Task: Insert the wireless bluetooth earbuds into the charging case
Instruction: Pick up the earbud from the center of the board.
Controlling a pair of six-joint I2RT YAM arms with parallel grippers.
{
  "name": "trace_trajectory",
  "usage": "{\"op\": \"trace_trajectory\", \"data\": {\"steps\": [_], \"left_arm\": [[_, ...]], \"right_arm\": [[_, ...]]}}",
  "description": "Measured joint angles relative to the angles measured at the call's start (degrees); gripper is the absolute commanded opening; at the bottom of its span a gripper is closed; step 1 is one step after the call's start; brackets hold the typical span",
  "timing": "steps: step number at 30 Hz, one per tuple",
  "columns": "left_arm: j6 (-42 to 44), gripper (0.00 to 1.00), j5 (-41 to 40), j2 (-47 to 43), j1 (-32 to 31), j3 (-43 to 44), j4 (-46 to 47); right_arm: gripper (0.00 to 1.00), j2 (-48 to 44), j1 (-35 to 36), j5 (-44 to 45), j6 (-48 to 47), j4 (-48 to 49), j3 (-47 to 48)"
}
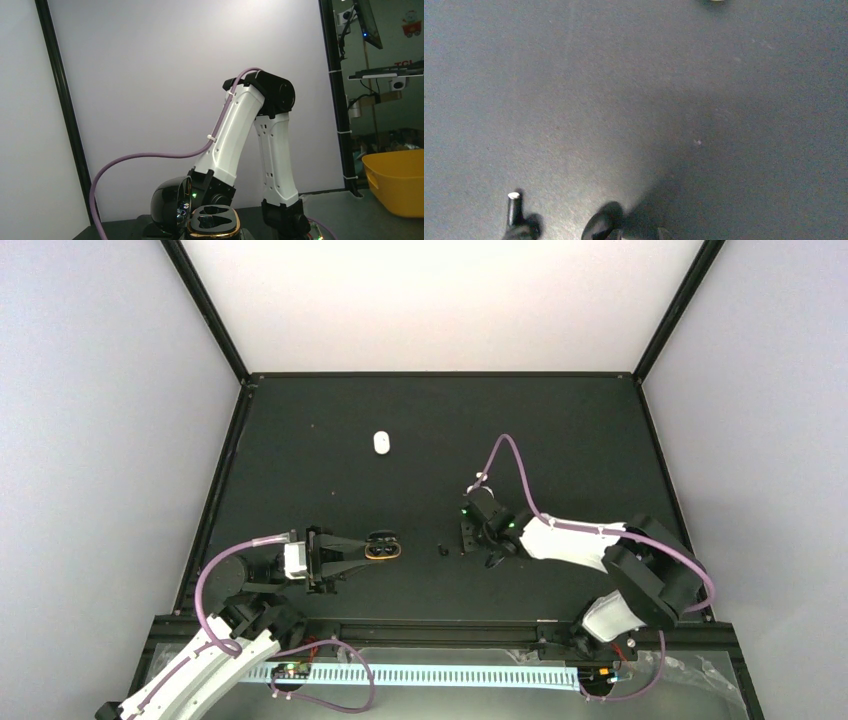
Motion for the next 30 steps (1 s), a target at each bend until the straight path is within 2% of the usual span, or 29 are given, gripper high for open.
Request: {"op": "trace_trajectory", "data": {"steps": [5, 14, 30], "left_arm": [[0.15, 0.02, -0.09, 0.0, 0.0, 0.0, -0.17], [0.61, 0.02, -0.63, -0.09, 0.0, 0.0, -1.05], [1.44, 0.02, -1.29, -0.79, 0.0, 0.0, -2.08]], "right_arm": [[0.18, 3.23, -0.31, -0.17, -1.01, -0.04, 3.3], [0.31, -1.44, -0.37, -0.24, -2.8, -4.74, 4.11], [0.33, 6.82, 0.04, -2.73, -4.22, -12.46, 14.12]]}}
